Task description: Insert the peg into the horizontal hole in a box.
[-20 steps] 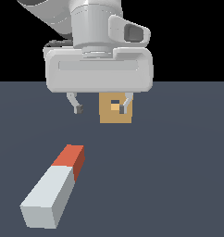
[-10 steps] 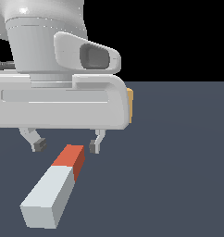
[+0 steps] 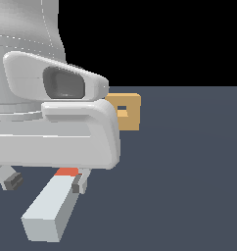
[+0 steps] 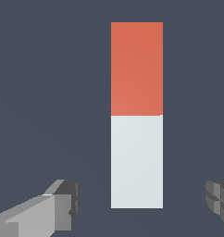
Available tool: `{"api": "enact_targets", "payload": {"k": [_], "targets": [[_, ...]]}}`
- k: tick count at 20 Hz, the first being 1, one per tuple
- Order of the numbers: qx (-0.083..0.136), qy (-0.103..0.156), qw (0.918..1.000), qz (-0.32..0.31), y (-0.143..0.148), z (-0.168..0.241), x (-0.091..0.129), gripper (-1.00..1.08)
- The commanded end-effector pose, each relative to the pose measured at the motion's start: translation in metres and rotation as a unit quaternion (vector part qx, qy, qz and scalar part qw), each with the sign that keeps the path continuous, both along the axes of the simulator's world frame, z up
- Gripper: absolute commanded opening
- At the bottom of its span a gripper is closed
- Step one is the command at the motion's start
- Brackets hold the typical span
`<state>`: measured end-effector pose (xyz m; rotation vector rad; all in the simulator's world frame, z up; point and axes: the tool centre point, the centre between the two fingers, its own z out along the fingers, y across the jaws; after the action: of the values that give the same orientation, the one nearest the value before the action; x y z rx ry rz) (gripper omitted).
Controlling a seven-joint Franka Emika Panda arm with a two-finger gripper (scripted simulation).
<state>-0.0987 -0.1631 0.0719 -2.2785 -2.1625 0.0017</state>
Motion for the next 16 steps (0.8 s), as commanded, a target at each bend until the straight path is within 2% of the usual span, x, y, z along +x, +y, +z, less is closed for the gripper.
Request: {"api": "enact_targets", "payload": {"k": [1, 16], "targets": [[0.000, 0.000, 1.0000, 0.000, 0.000, 0.000, 0.000, 1.00], [0.000, 0.000, 1.0000, 0.000, -0.001, -0.047, -0.001, 1.00]]}}
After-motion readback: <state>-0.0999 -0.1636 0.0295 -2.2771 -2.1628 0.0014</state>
